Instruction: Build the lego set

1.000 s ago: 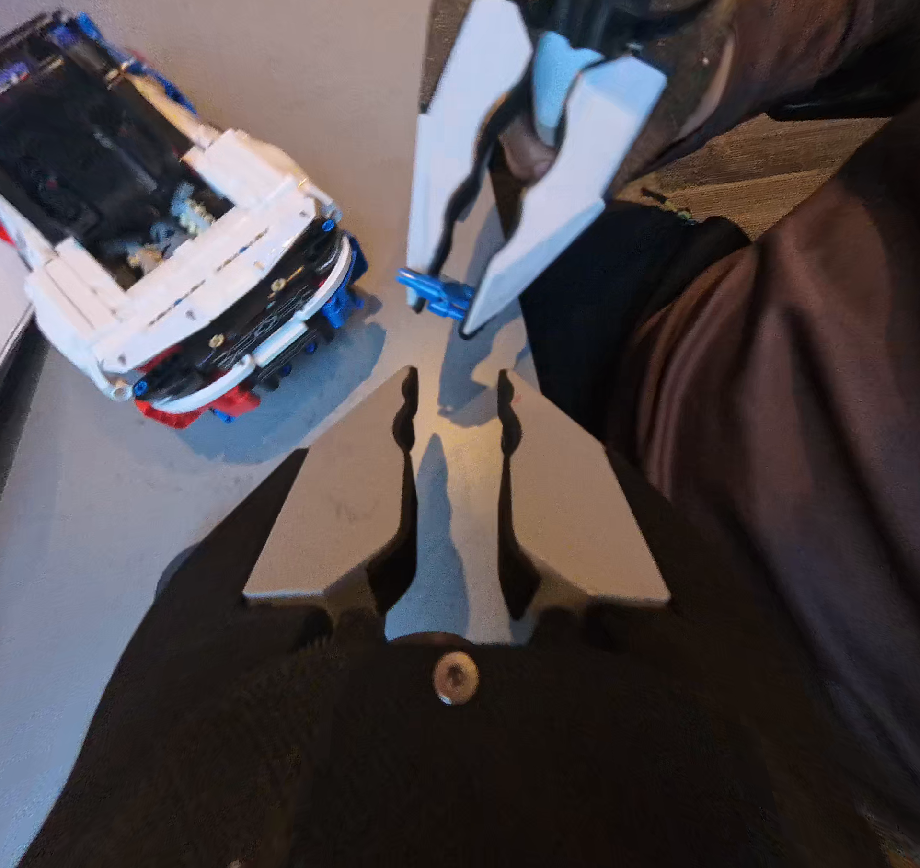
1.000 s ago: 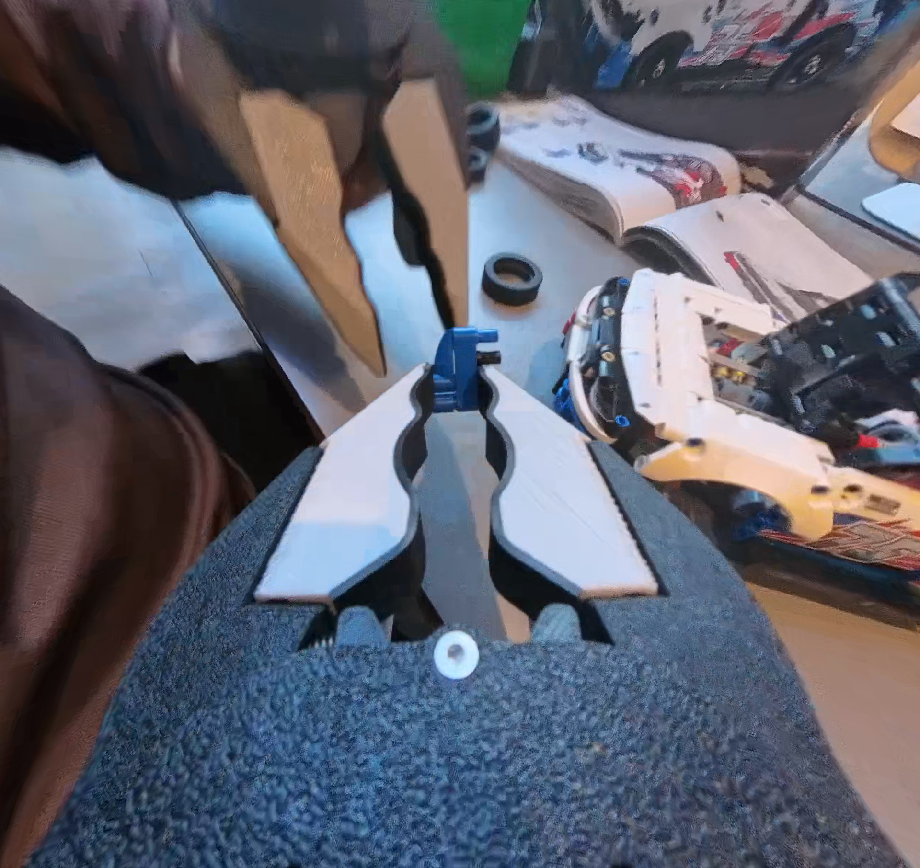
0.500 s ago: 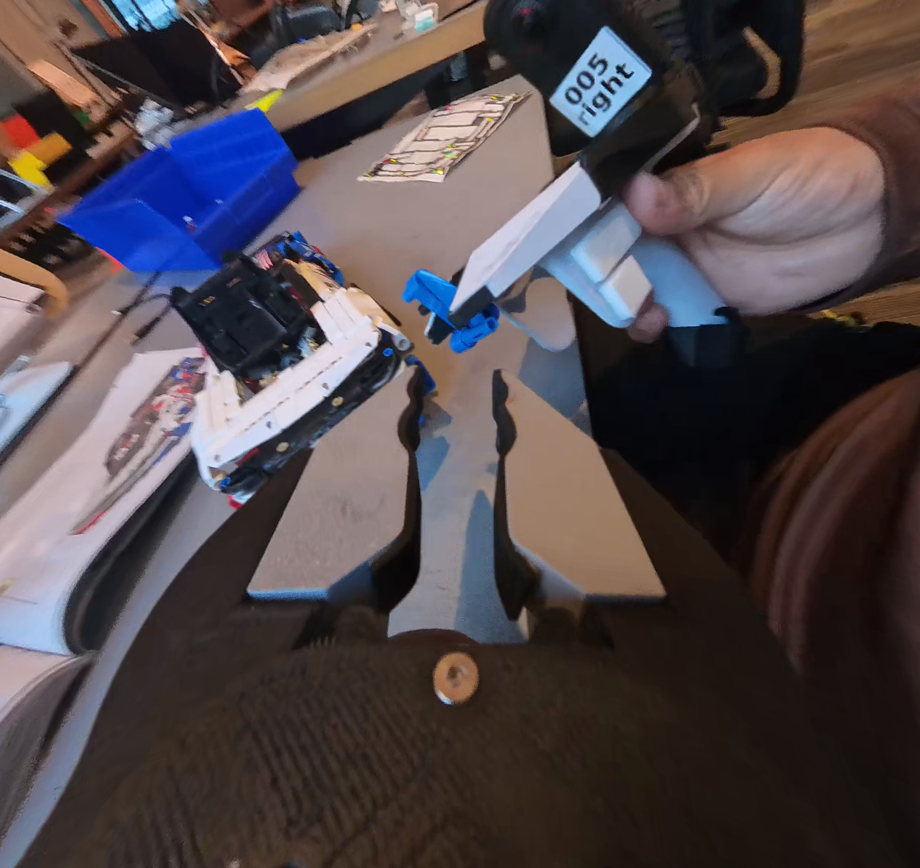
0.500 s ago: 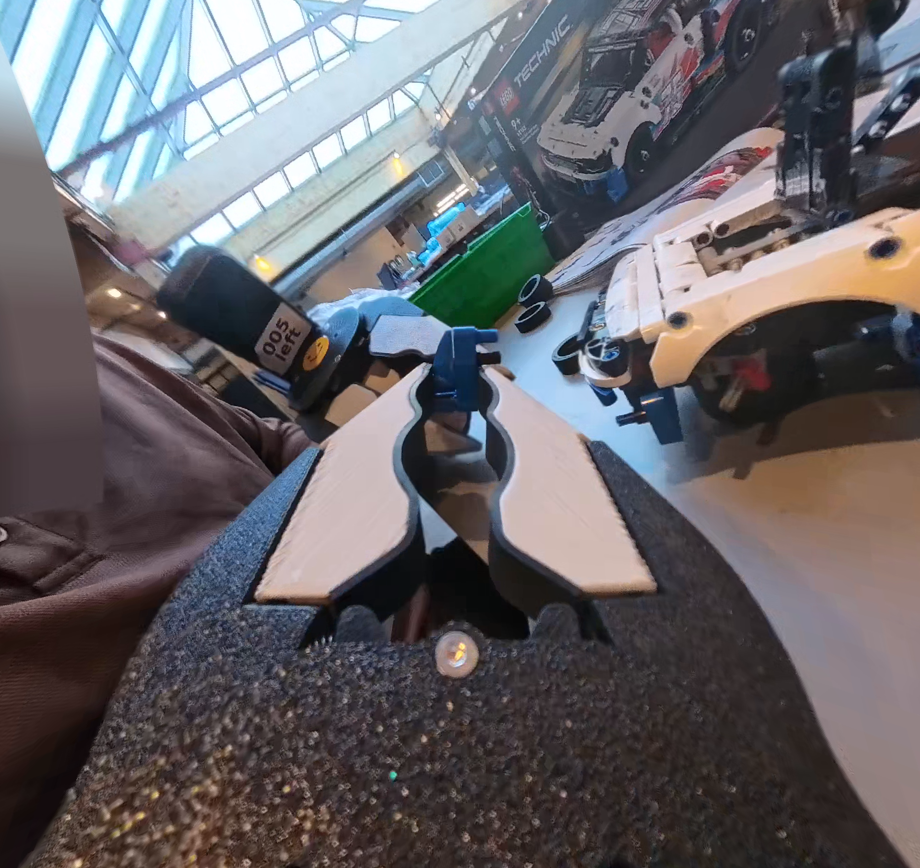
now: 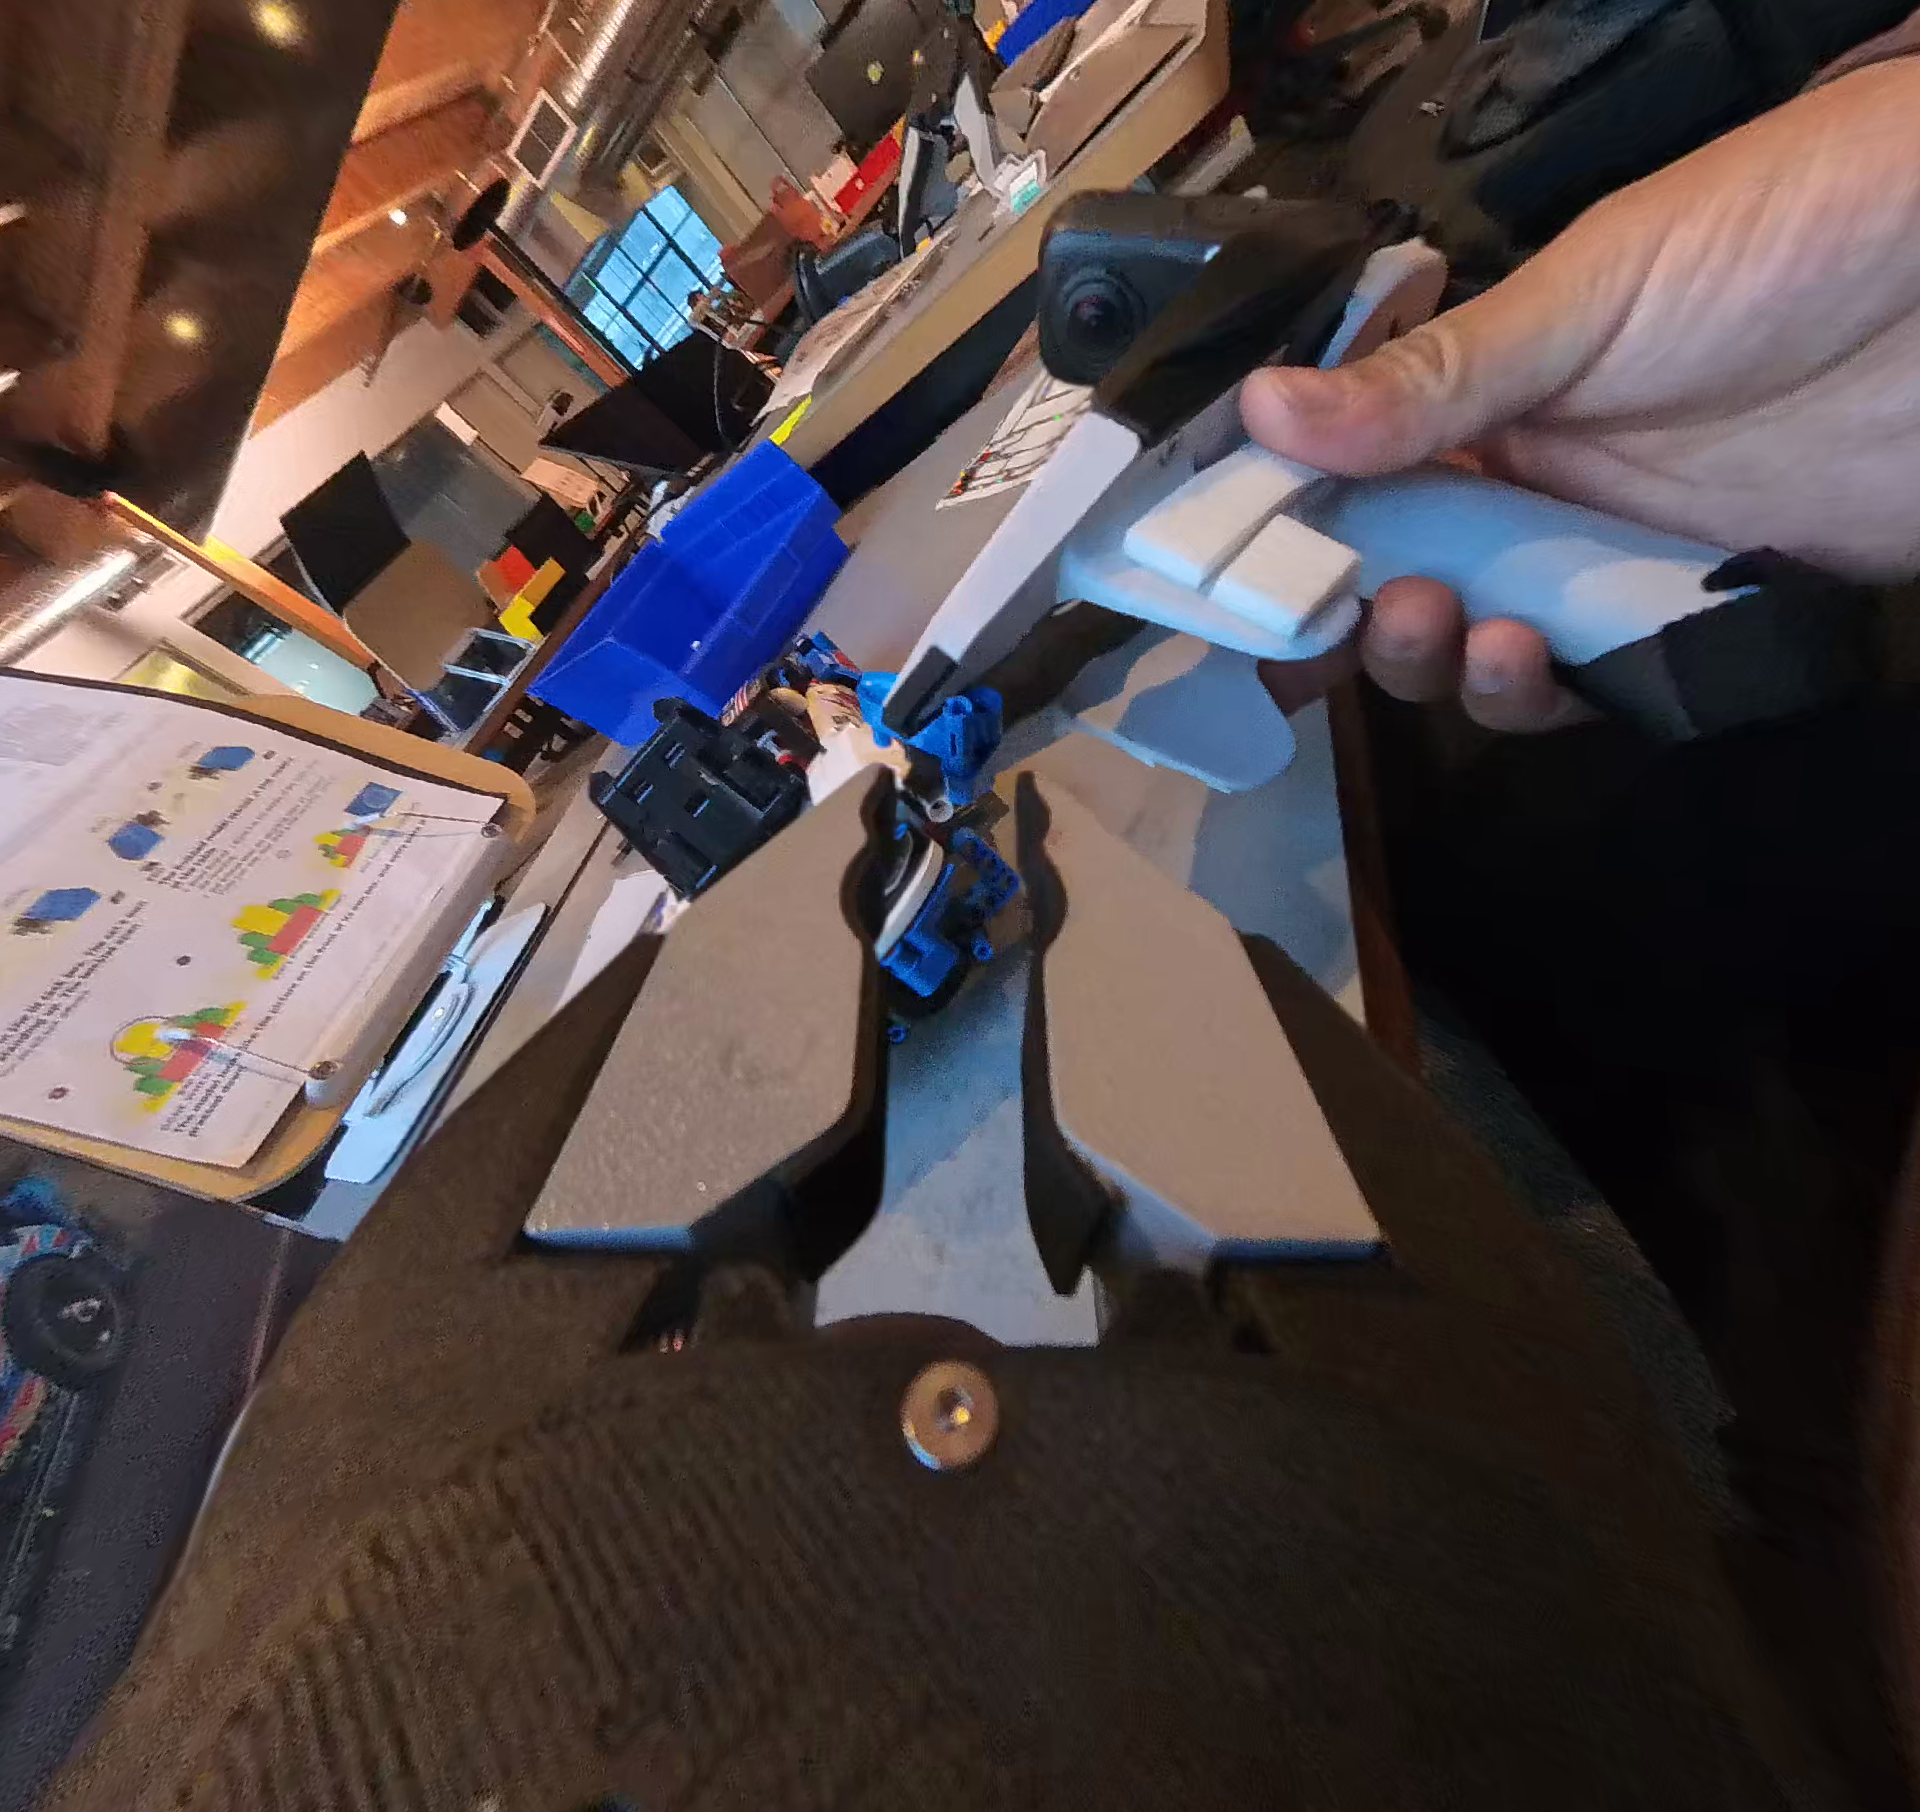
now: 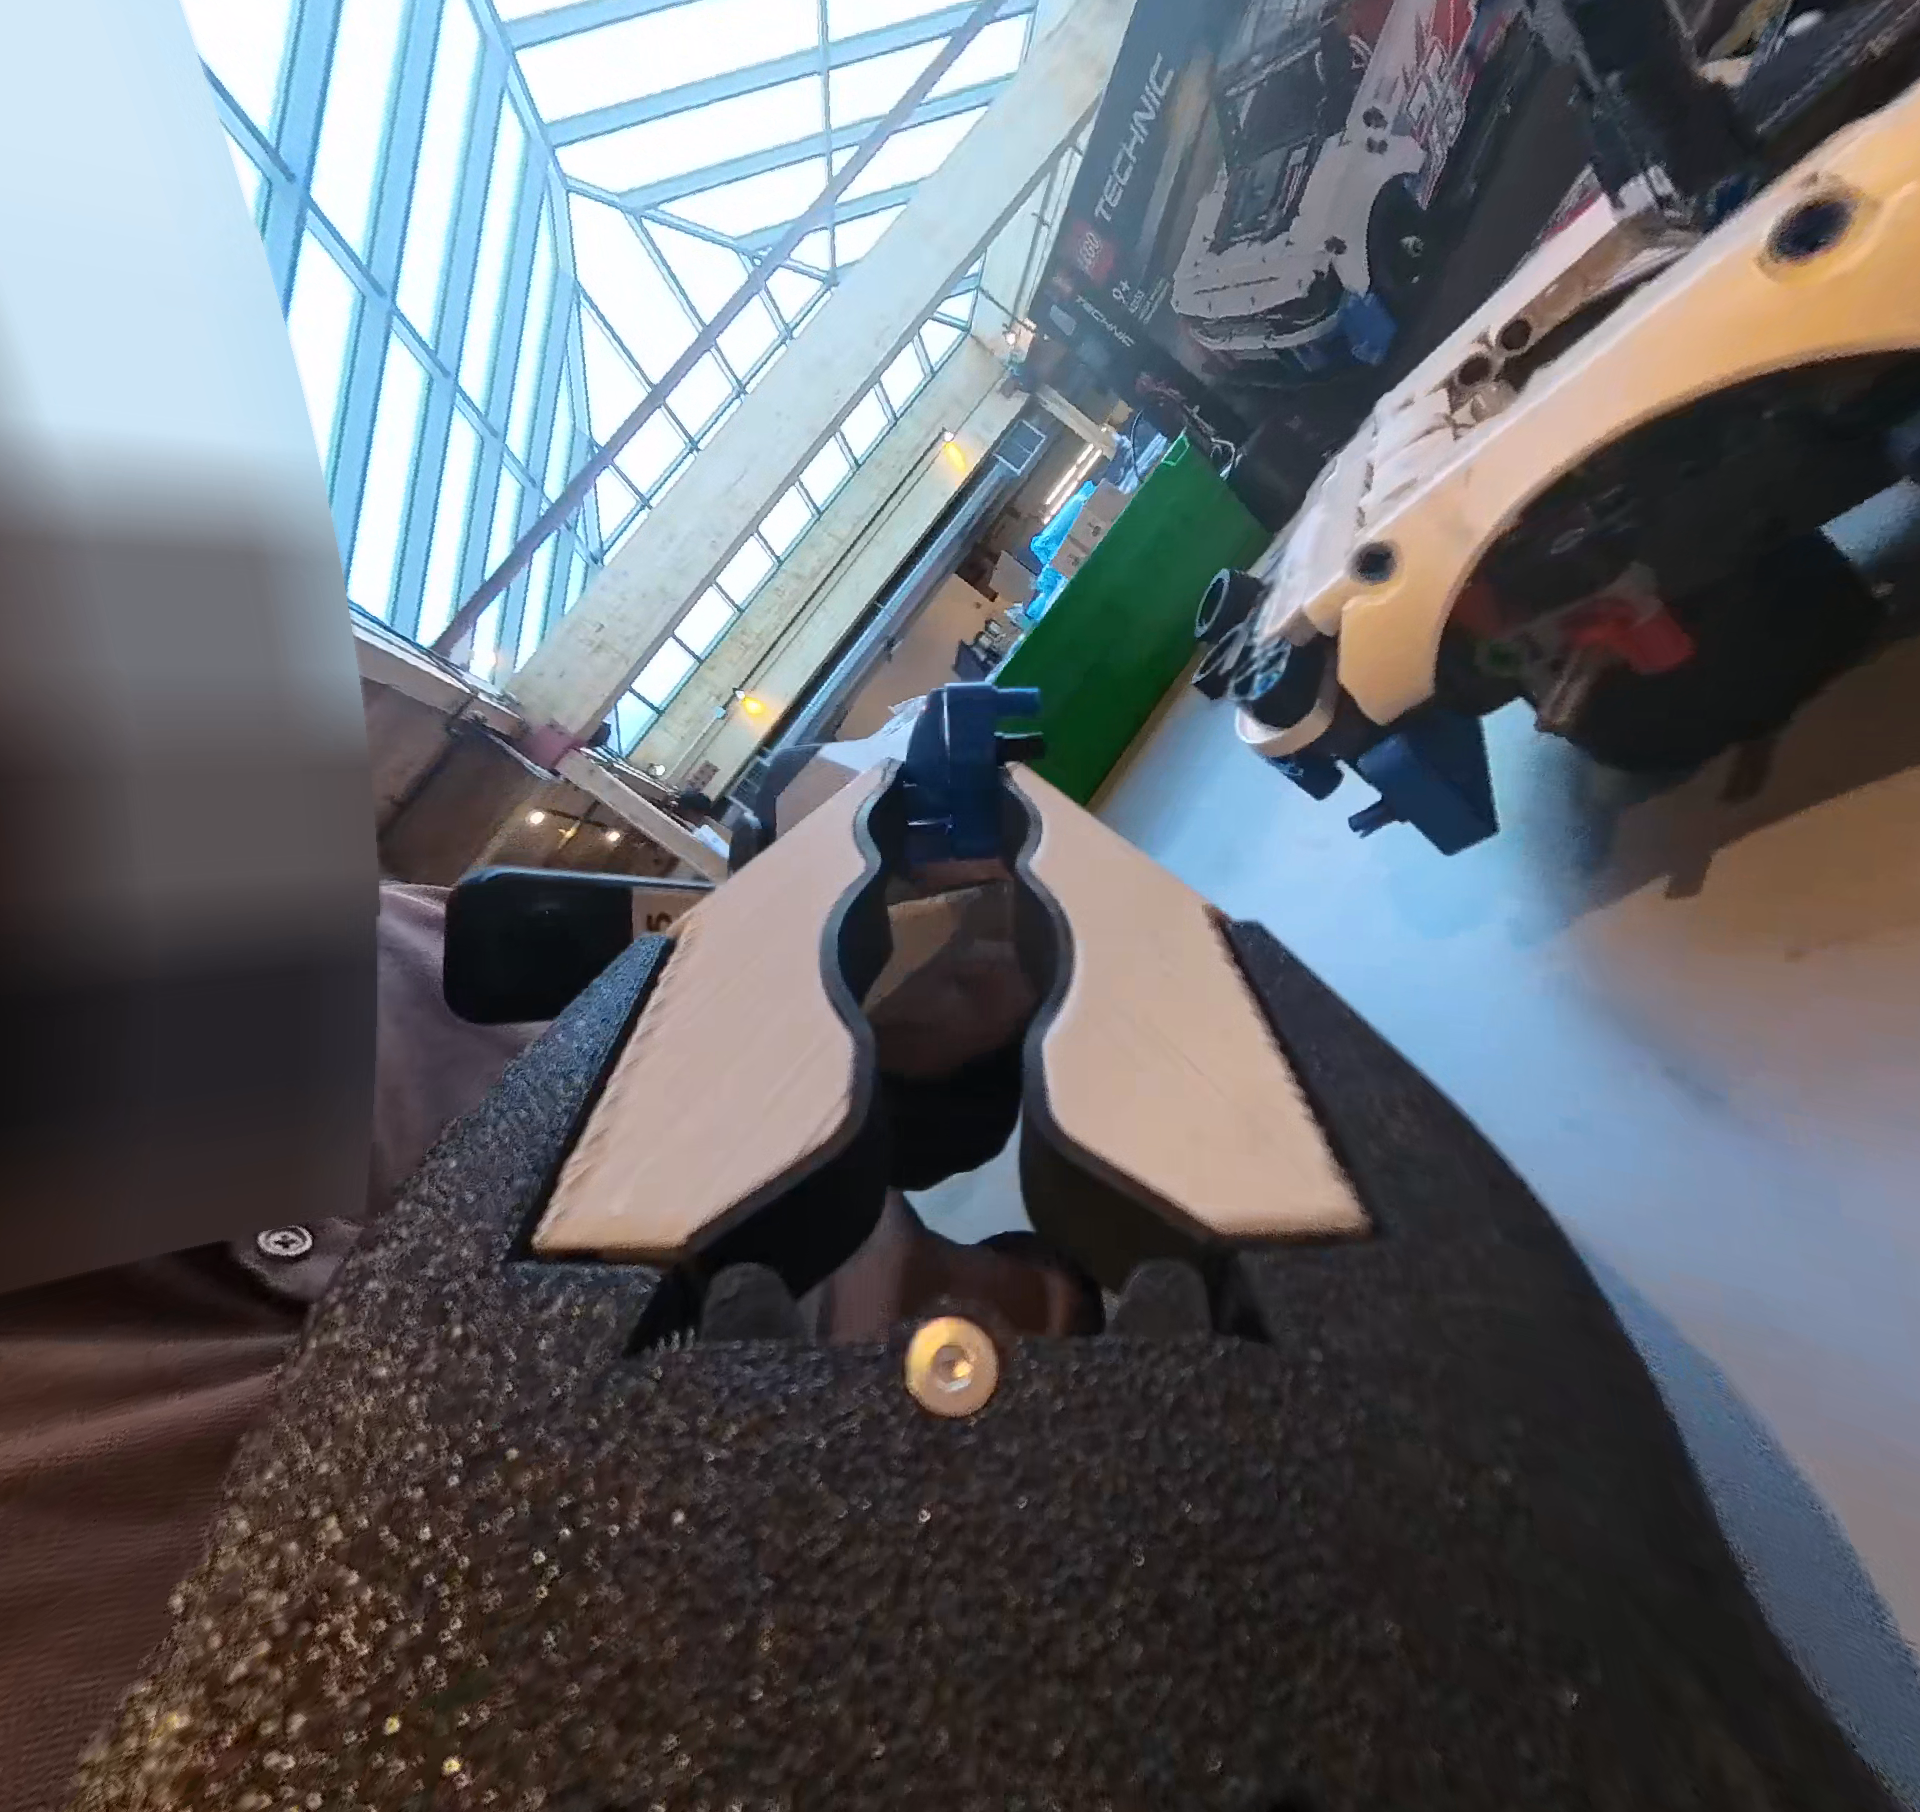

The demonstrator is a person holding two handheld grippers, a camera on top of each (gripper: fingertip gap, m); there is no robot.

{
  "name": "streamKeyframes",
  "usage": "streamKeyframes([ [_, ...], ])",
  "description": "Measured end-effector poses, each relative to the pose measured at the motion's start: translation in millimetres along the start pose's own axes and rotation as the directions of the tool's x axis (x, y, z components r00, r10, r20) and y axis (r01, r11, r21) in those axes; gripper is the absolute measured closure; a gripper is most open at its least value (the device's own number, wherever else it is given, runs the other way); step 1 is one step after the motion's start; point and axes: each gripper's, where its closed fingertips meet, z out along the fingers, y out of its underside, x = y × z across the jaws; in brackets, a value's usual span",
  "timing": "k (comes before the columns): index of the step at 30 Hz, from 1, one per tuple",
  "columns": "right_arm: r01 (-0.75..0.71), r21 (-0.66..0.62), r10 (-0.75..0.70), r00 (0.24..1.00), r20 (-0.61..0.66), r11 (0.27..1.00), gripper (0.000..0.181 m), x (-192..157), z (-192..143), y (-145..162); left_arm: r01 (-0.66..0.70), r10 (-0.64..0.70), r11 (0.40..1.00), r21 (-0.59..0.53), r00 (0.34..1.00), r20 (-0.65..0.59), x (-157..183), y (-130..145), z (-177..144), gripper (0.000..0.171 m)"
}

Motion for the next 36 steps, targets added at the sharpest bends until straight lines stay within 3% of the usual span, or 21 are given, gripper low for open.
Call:
streamKeyframes([
  [10,-0.105,0.055,0.106,0.994,-0.006,0.993,0.165,-2.4,3.3,-1.9,-0.070,0.070,0.998,0.002,0.995,0.072,-0.6,-6.4,2.8,0.162],
  [14,-0.075,-0.021,0.074,0.997,-0.011,0.997,0.164,-3.6,2.3,0.3,-0.169,0.169,0.985,0.011,0.985,0.039,1.2,-6.2,-1.0,0.163],
  [19,0.021,-0.144,-0.023,1.000,-0.010,0.989,0.165,-8.4,-0.5,8.2,-0.430,0.432,0.900,0.076,0.902,-0.010,4.9,-4.6,-13.1,0.163],
  [23,0.147,-0.217,-0.151,0.989,-0.003,0.965,0.165,-14.0,1.3,15.2,-0.550,0.556,0.820,0.162,0.831,0.008,5.6,-6.0,-19.7,0.163],
  [27,0.207,-0.174,-0.206,0.978,0.024,0.963,0.165,-22.6,3.8,9.6,-0.465,0.473,0.852,0.242,0.881,0.030,0.2,-15.9,-21.1,0.163],
  [30,0.261,-0.129,-0.265,0.964,-0.010,0.957,0.165,-27.4,5.3,4.1,-0.324,0.338,0.902,0.285,0.941,0.001,-4.3,-20.6,-20.4,0.163],
  [36,0.304,-0.074,-0.308,0.950,-0.047,0.950,0.164,-40.1,13.1,2.4,-0.279,0.297,0.895,0.348,0.955,0.003,-10.0,-28.2,-27.0,0.164],
])
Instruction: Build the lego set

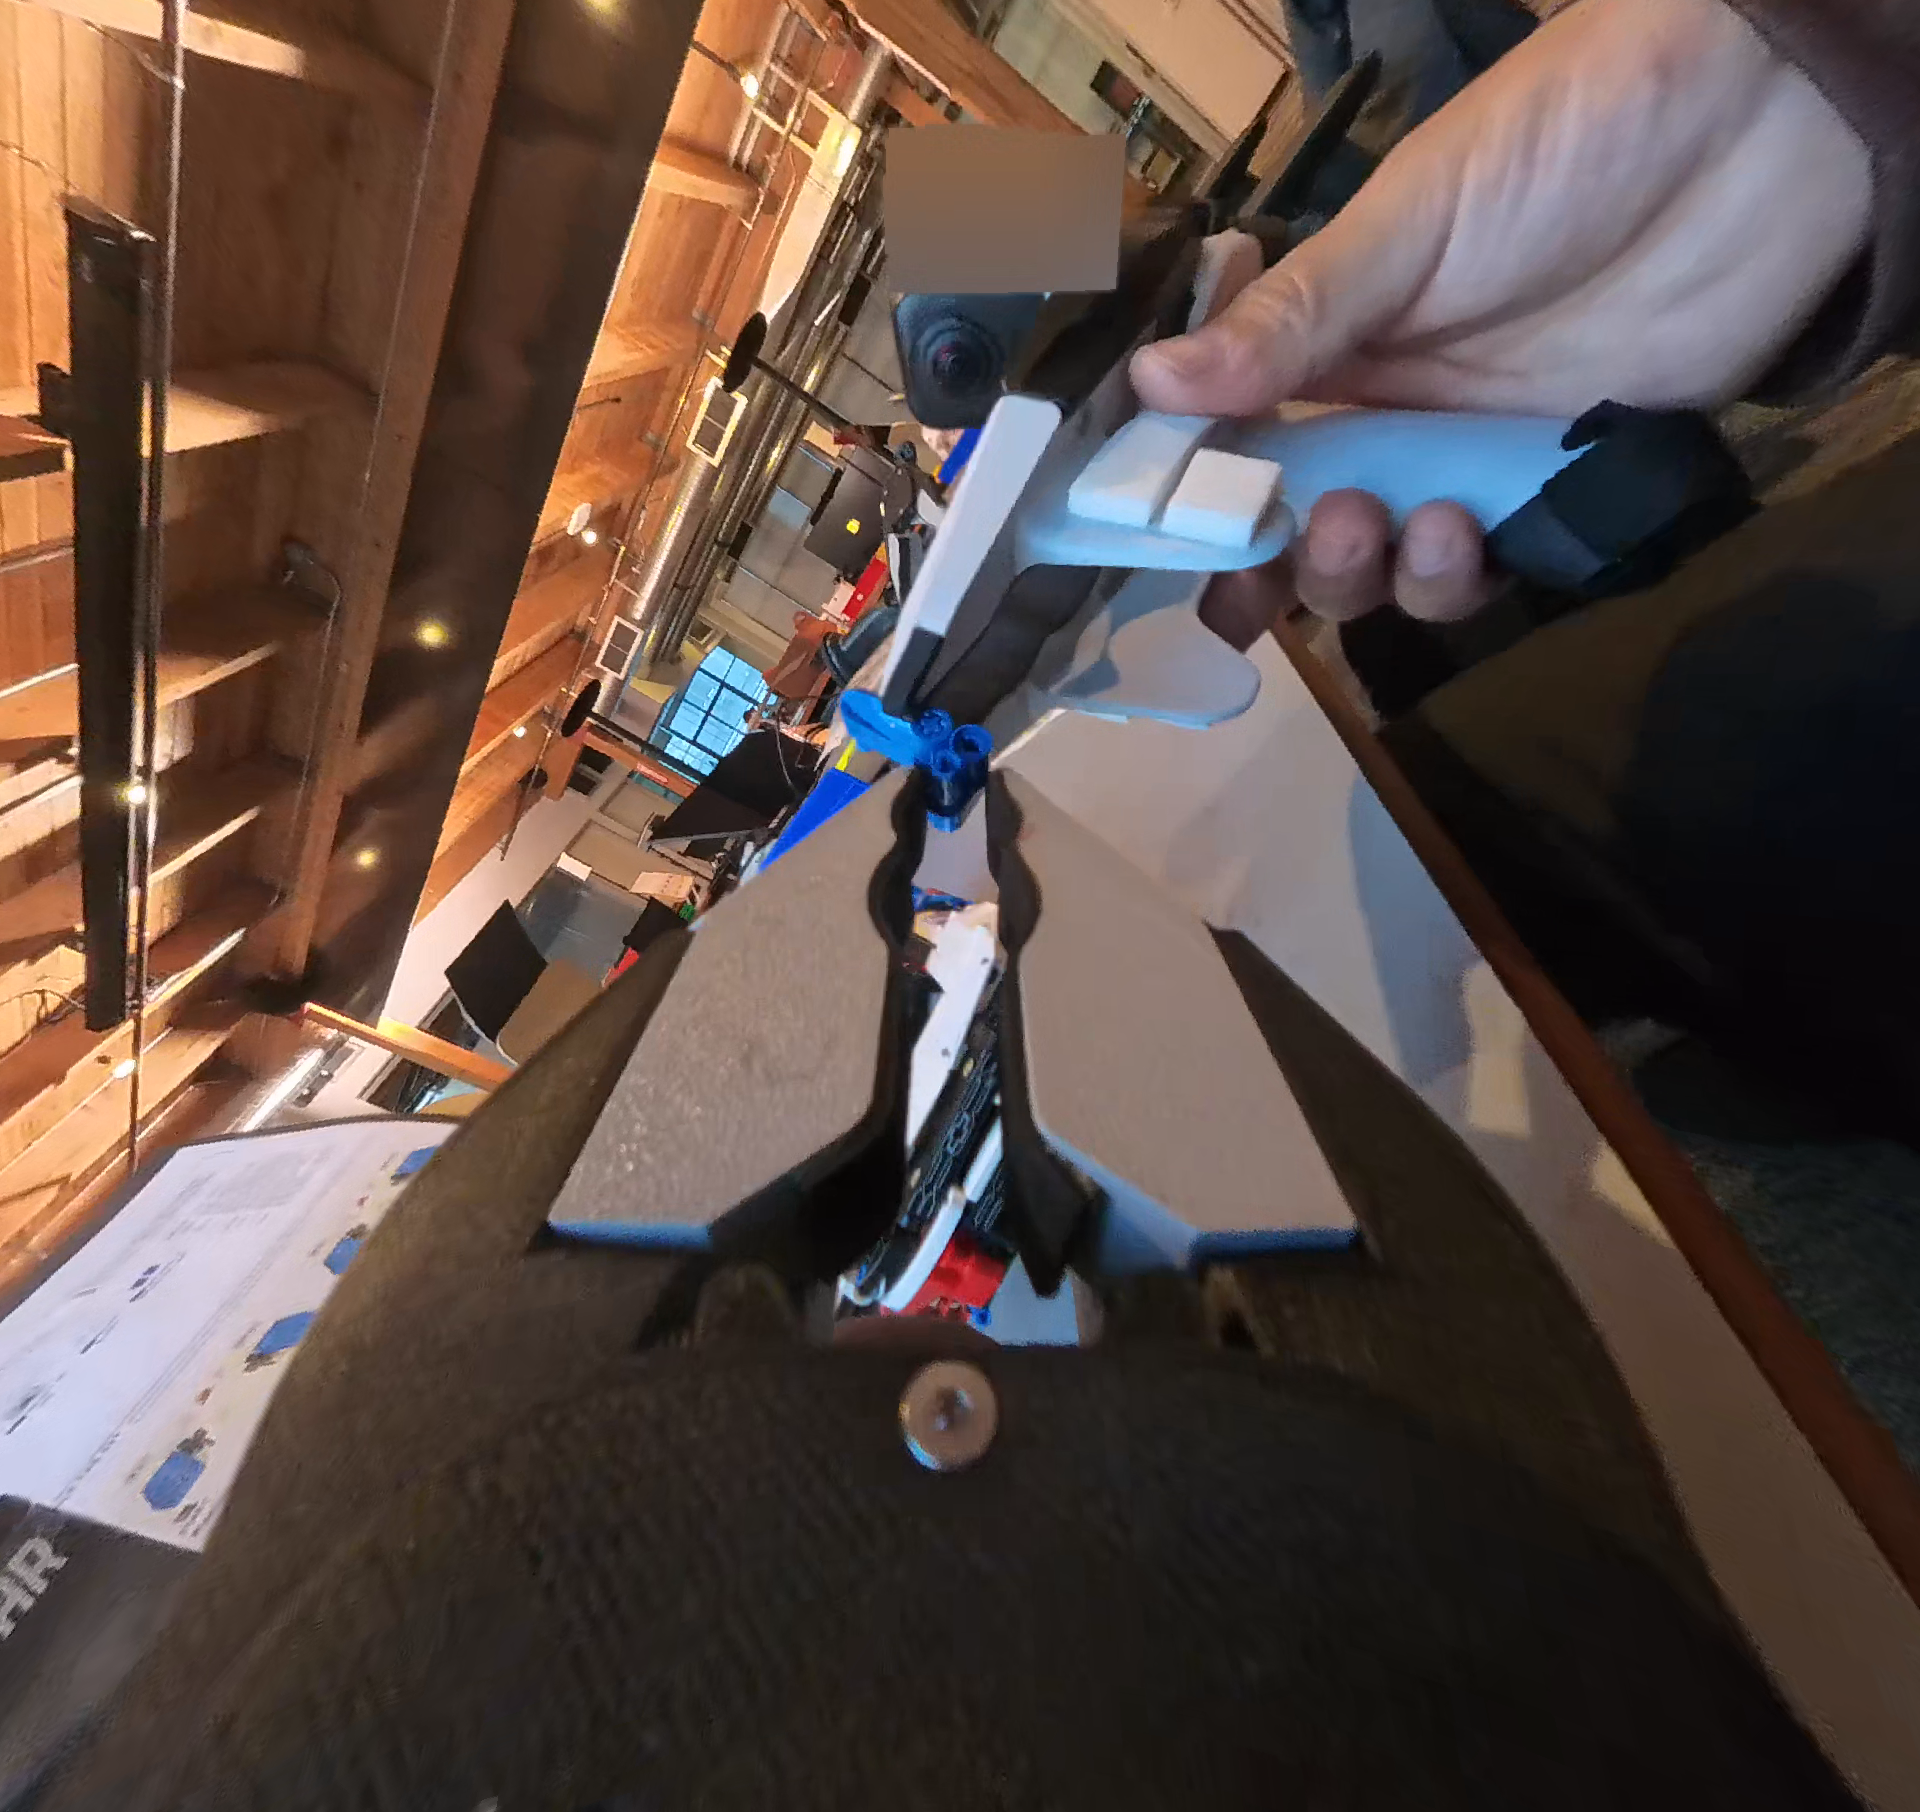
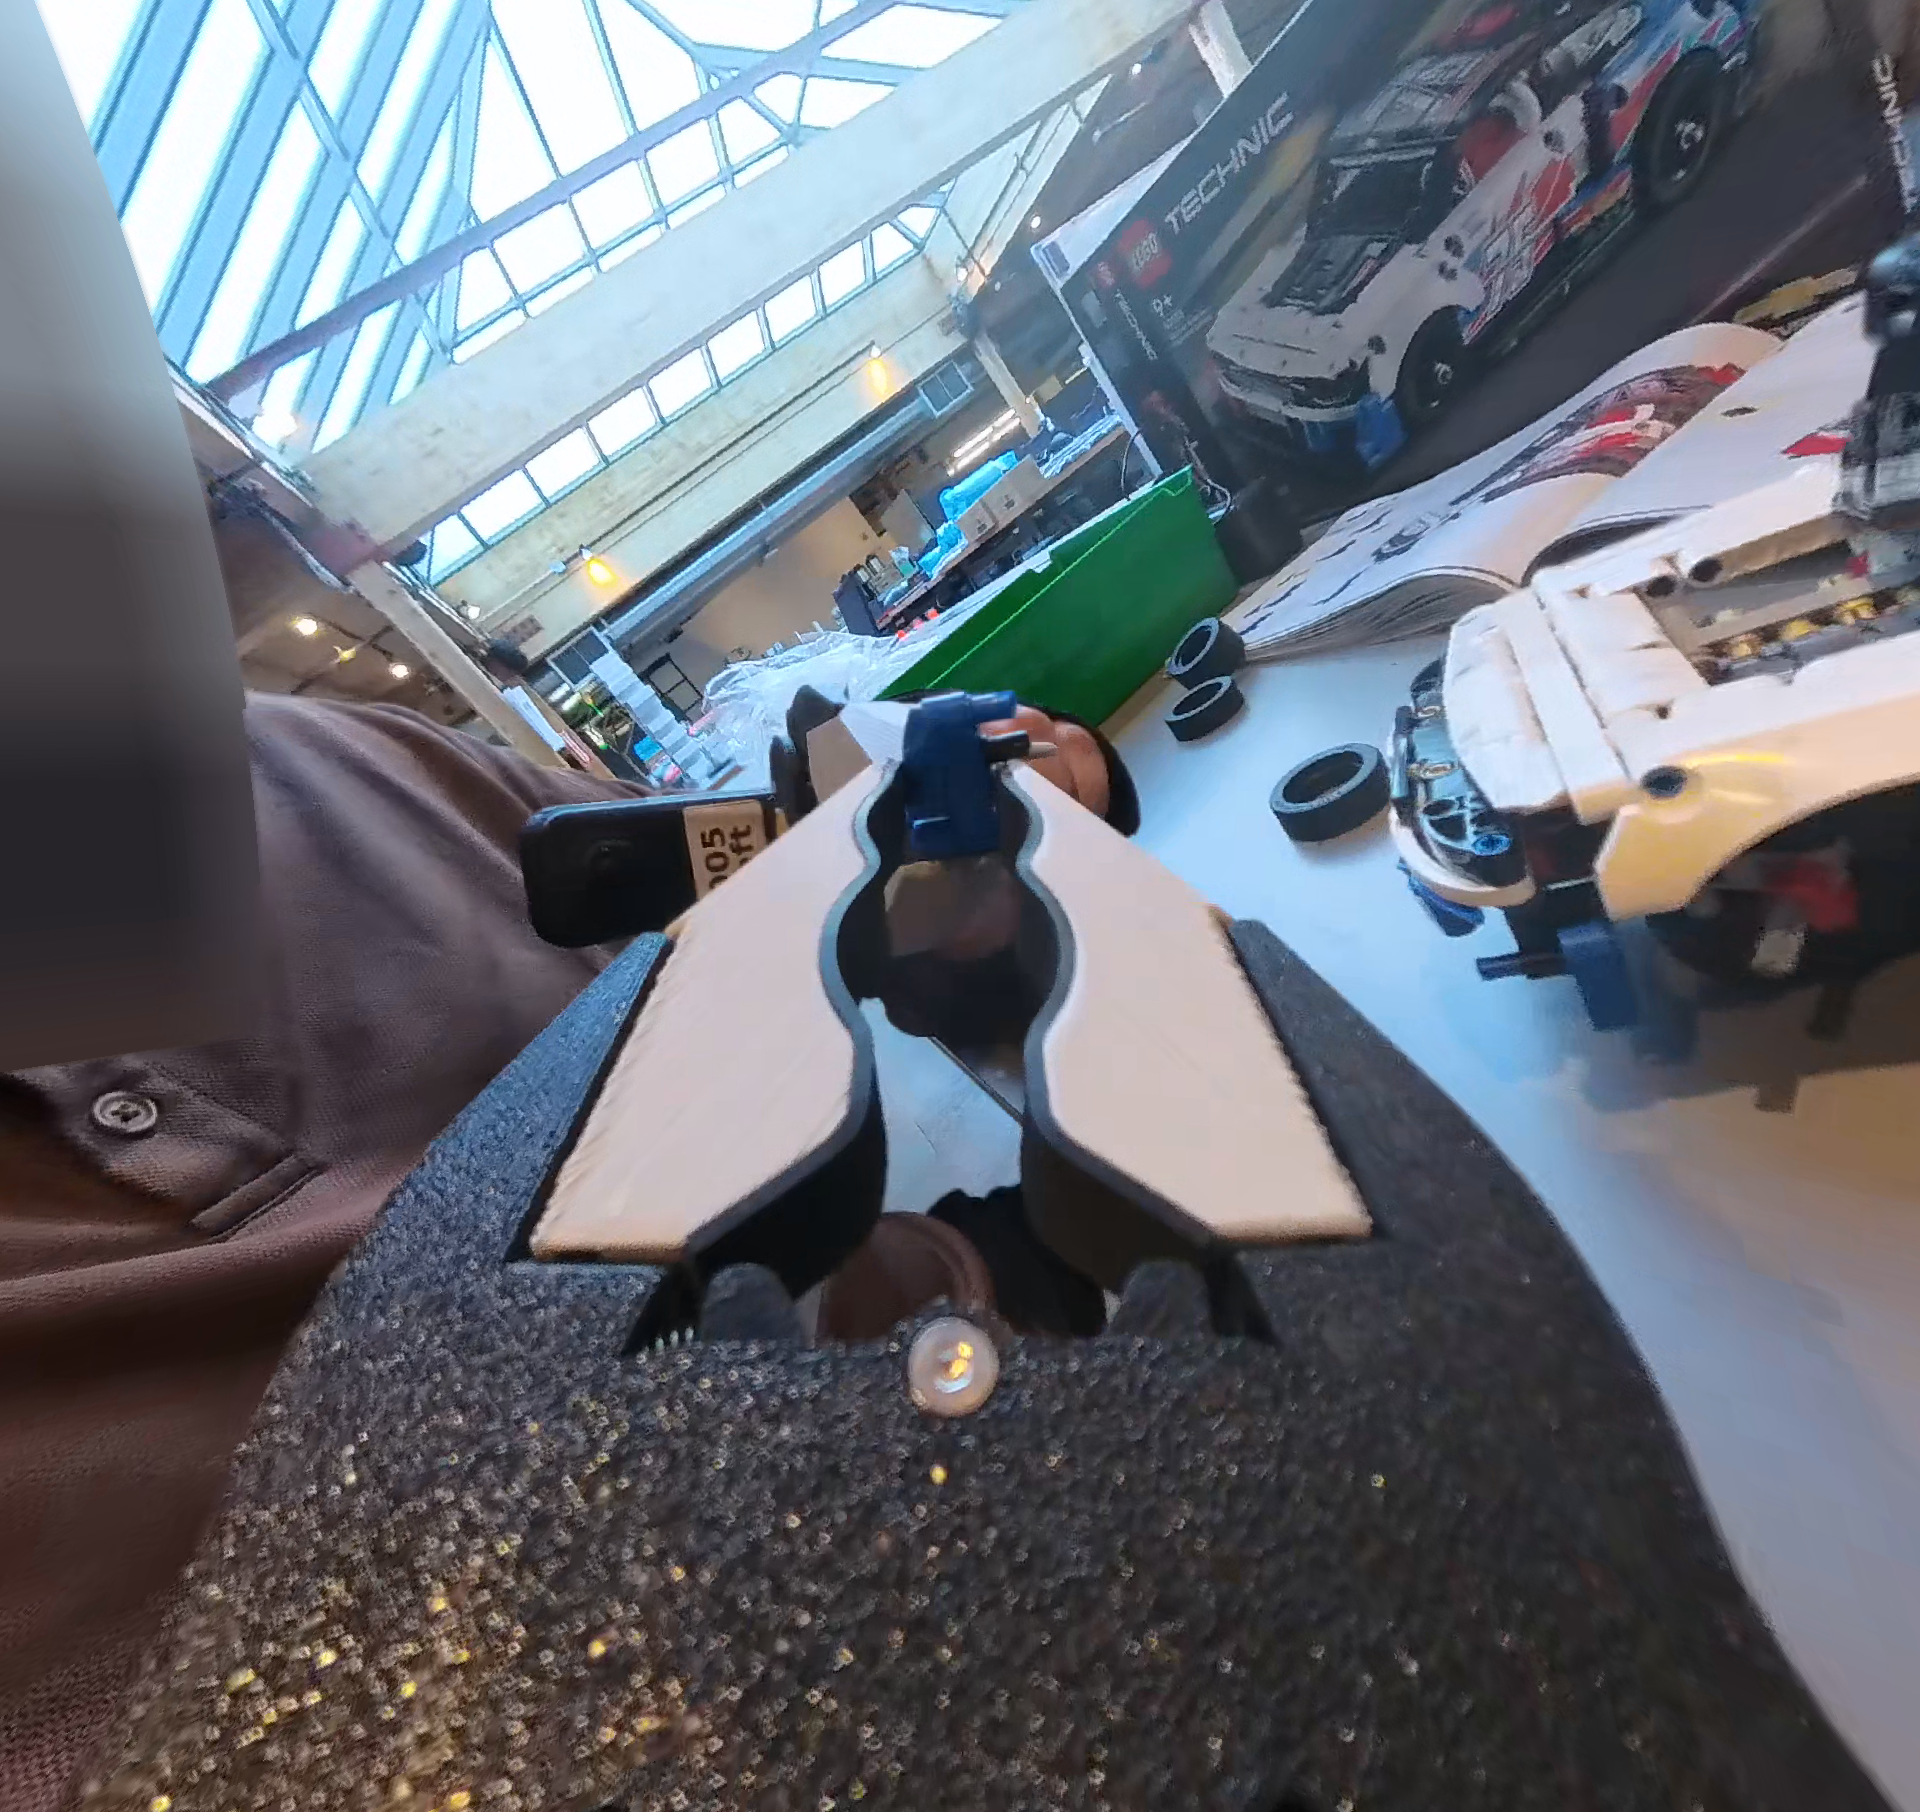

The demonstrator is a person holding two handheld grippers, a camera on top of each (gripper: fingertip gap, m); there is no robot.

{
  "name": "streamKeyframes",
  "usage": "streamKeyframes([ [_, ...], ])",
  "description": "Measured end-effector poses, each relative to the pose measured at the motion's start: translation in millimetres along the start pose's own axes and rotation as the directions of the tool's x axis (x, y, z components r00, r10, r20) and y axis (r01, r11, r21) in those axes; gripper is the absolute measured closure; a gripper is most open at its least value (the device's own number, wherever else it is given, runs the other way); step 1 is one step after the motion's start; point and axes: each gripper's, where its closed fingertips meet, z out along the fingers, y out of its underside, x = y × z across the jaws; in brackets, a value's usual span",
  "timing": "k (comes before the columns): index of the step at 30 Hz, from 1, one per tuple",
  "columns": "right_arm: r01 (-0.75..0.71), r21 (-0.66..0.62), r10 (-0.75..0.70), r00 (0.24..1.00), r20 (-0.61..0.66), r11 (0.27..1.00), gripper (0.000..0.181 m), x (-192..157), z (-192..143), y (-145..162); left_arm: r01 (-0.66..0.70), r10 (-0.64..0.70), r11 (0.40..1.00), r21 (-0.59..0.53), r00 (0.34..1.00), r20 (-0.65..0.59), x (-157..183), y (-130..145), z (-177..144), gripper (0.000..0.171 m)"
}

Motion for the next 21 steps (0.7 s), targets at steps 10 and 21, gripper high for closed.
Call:
streamKeyframes([
  [10,0.036,0.087,-0.026,0.994,-0.107,0.996,0.164,12.8,3.6,5.3,0.044,-0.045,0.999,-0.031,0.998,-0.049,6.0,12.3,1.9,0.164],
  [21,0.173,-0.048,-0.180,0.937,-0.298,0.984,0.164,42.0,-19.4,15.9,0.208,-0.241,0.961,-0.181,0.951,-0.191,30.3,30.7,2.5,0.149],
])
